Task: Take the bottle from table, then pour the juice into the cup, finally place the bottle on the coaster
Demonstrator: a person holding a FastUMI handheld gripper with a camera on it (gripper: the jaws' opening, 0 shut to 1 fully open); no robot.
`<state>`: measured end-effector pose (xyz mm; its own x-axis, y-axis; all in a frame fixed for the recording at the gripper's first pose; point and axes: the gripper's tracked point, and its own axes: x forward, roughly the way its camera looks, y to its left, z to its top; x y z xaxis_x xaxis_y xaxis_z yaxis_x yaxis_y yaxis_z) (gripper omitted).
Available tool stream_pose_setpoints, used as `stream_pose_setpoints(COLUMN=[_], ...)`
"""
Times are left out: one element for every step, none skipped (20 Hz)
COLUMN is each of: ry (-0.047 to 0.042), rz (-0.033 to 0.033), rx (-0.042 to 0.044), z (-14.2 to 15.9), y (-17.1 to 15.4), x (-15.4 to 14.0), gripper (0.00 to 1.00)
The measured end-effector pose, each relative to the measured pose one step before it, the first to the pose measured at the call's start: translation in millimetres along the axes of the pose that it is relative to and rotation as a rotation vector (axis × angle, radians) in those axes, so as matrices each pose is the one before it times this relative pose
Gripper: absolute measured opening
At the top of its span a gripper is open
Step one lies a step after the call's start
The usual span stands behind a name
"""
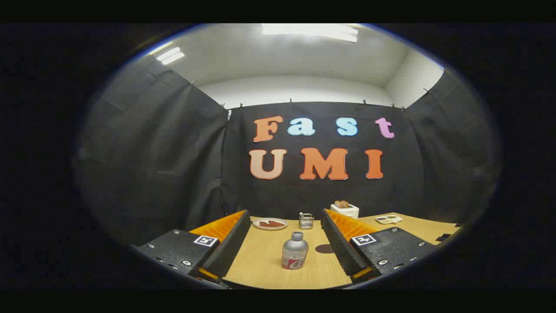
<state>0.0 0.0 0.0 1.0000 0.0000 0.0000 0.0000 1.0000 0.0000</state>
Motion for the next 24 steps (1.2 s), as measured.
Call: stream_pose_setpoints(ry=[-0.00425,-0.0044,-0.0052,-0.00546,-0.0041,0.00162,0.00629,0.00954,0.00976,0.00892,0.00564,0.00507,0.00403,0.00242,0.00133,0.00168,0.00136,0.00201,0.00376,0.00827,0.01044,0.01313,0.01344,0.00744], rz=[0.00237,0.00357,0.00462,0.00323,0.00026,-0.00154,-0.00541,-0.00467,-0.00252,-0.00203,0.00043,-0.00043,0.00143,-0.00102,-0.00243,-0.00389,-0.00662,-0.00491,-0.00578,-0.00773,-0.01482,-0.02215,-0.0257,-0.01848], rx=[0.0036,0.00754,0.0082,0.00453,-0.00165,-0.00645,-0.0097,-0.01109,-0.01107,-0.00879,-0.0073,-0.00354,-0.002,0.00022,0.00068,0.00002,-0.00042,-0.00092,-0.00219,-0.00704,-0.01196,-0.01737,-0.01644,-0.00988], z=[2.01,1.3,1.71,0.54,0.34,-1.93,-2.26,-3.9,-3.38,-2.16,-1.0,-1.33,-0.56,-0.87,-0.52,-2.07,-1.7,-2.84,-3.7,-4.89,-6.33,-6.88,-7.22,-5.7], y=[-0.72,-0.91,-0.9,-0.59,-1.61,-2.52,-2.2,-1.95,-0.75,0.03,0.08,-0.48,0.52,0.32,-0.98,-1.24,-1.35,0.04,-0.06,-0.21,-1.71,-3.64,-3.5,-1.87], x=[-0.38,-0.14,0.8,-0.58,0.11,0.17,1.13,0.58,0.53,0.14,0.33,0.08,-0.08,-0.06,-0.03,0.1,1.0,0.86,1.53,1.94,2.34,2.65,2.87,3.03], gripper=[0.96,0.96,0.96,0.96,0.96,0.96,0.96,0.96,0.96,0.96,0.96,0.96,0.96,0.96,0.96,0.96,0.96,0.96,0.96,0.96,0.96,0.96,0.96,0.96])
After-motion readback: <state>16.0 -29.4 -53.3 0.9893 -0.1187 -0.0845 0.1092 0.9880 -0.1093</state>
